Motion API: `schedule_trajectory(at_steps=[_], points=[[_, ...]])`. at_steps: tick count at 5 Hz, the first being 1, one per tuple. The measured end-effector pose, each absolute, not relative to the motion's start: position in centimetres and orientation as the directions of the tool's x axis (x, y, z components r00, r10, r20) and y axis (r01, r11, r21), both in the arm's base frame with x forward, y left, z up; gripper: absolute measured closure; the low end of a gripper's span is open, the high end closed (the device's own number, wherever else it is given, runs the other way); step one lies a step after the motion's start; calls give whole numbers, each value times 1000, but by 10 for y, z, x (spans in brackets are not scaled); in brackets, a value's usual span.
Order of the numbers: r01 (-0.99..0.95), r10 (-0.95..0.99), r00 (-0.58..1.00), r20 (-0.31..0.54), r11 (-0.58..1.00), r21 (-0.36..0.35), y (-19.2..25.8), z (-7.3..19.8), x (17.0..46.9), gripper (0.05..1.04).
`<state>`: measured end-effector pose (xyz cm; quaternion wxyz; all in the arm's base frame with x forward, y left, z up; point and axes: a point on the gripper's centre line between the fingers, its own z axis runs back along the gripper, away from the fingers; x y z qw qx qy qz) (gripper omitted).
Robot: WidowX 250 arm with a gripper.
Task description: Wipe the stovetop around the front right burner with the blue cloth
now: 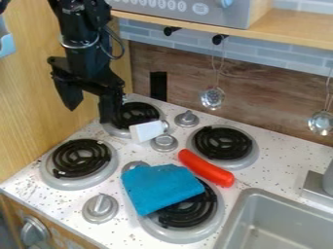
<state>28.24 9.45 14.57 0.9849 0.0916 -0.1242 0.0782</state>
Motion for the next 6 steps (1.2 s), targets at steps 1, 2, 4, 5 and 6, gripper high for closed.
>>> schedule_trajectory(at_steps=[1,2,4,5,6], points=[[-175,134,962,239,972,159,94,139,281,82],[-177,145,969,202,973,147,93,122,283,82],[-202,189,973,132,976,88,85,88,282,82],[-232,226,969,98,971,63,82,72,282,82],[-231,228,970,82,973,25,67,58,288,82]])
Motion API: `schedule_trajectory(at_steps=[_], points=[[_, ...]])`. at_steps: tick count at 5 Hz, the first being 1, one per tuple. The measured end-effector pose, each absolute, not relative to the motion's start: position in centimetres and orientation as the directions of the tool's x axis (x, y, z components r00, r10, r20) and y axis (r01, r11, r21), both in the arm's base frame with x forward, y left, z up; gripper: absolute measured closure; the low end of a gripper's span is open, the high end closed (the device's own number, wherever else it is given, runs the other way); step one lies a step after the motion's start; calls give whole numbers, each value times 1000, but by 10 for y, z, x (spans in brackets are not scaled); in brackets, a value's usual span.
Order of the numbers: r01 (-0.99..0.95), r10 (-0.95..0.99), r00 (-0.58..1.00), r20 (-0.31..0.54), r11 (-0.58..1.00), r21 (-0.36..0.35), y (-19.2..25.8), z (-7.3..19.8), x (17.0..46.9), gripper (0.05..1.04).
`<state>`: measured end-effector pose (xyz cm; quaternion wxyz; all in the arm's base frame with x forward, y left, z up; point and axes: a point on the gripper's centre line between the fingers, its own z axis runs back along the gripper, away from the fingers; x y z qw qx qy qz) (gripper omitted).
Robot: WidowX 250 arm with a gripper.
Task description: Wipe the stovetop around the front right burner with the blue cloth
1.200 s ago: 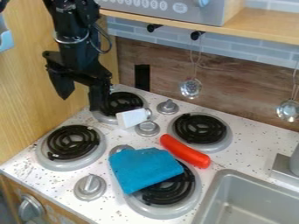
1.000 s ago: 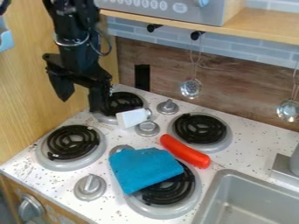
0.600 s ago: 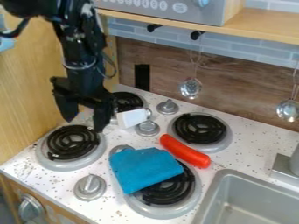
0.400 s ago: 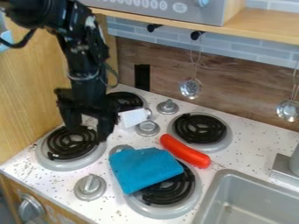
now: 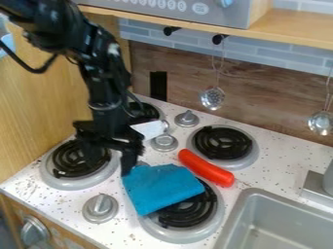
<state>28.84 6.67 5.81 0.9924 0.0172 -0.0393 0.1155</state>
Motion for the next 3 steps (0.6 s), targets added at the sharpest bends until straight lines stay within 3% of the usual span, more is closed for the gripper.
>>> schedule_trajectory(at_steps=[3], points=[[-174,174,970,170,985,-16,39,37,316,82]])
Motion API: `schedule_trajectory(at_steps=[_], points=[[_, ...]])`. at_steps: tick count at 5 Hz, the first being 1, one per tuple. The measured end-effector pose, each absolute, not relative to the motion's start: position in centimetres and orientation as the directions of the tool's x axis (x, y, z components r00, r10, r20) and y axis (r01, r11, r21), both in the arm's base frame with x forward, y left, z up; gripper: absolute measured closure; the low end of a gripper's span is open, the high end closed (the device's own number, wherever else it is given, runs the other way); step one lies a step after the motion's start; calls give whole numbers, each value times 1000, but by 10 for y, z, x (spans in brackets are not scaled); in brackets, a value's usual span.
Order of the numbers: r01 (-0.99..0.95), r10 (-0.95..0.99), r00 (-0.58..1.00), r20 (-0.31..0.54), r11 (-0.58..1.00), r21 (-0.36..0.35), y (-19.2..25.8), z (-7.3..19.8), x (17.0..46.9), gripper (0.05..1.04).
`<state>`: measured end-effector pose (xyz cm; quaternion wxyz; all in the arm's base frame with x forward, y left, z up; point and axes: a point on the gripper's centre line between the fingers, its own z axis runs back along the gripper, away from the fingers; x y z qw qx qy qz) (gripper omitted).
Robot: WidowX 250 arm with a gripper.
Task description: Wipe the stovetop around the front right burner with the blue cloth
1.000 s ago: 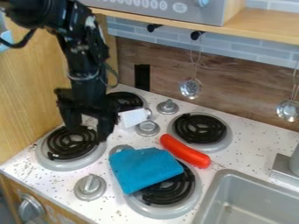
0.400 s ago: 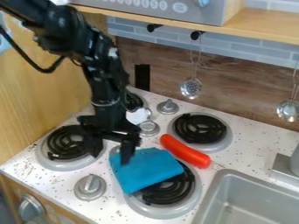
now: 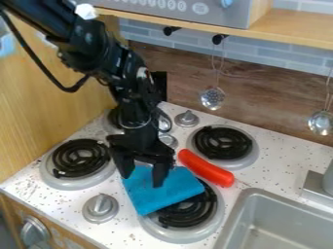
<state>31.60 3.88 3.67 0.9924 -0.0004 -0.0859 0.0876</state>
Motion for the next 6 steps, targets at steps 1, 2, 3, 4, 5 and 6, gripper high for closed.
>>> schedule_trajectory(at_steps=[1,2,3,4,5,6], points=[[-182,181,967,180,983,-10,41,28,323,82],[-184,182,970,164,983,-3,43,15,327,82],[-182,179,973,145,983,10,46,6,327,141],[-201,197,970,142,979,13,47,4,331,412],[-227,222,965,143,974,21,49,3,331,707],[-228,220,965,144,973,41,52,4,330,886]])
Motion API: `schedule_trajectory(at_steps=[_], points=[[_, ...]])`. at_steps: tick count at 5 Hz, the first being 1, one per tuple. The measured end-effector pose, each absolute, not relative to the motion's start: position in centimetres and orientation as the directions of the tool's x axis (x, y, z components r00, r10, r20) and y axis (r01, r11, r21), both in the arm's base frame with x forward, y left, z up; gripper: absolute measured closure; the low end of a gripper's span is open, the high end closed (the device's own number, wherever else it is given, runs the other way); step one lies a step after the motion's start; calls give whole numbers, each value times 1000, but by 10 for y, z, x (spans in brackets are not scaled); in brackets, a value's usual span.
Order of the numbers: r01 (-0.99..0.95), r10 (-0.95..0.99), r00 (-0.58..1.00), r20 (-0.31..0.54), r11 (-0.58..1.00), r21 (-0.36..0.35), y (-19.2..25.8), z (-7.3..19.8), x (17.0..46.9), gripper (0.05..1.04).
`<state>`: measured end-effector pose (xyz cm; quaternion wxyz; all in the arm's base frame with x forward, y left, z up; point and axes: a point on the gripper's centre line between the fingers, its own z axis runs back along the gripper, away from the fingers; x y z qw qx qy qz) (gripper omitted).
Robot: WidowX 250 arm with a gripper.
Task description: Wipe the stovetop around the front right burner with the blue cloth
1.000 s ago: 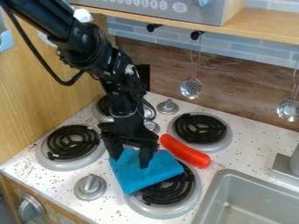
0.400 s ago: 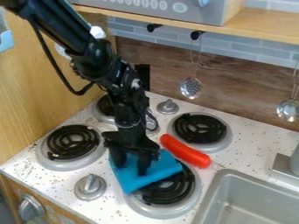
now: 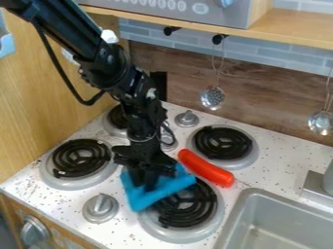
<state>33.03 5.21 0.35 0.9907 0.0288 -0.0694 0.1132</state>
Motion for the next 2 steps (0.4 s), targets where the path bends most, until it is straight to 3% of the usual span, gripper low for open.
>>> schedule_trajectory(at_steps=[1,2], points=[[-223,211,967,142,972,76,59,4,329,992],[-282,266,952,152,955,90,85,5,338,1006]])
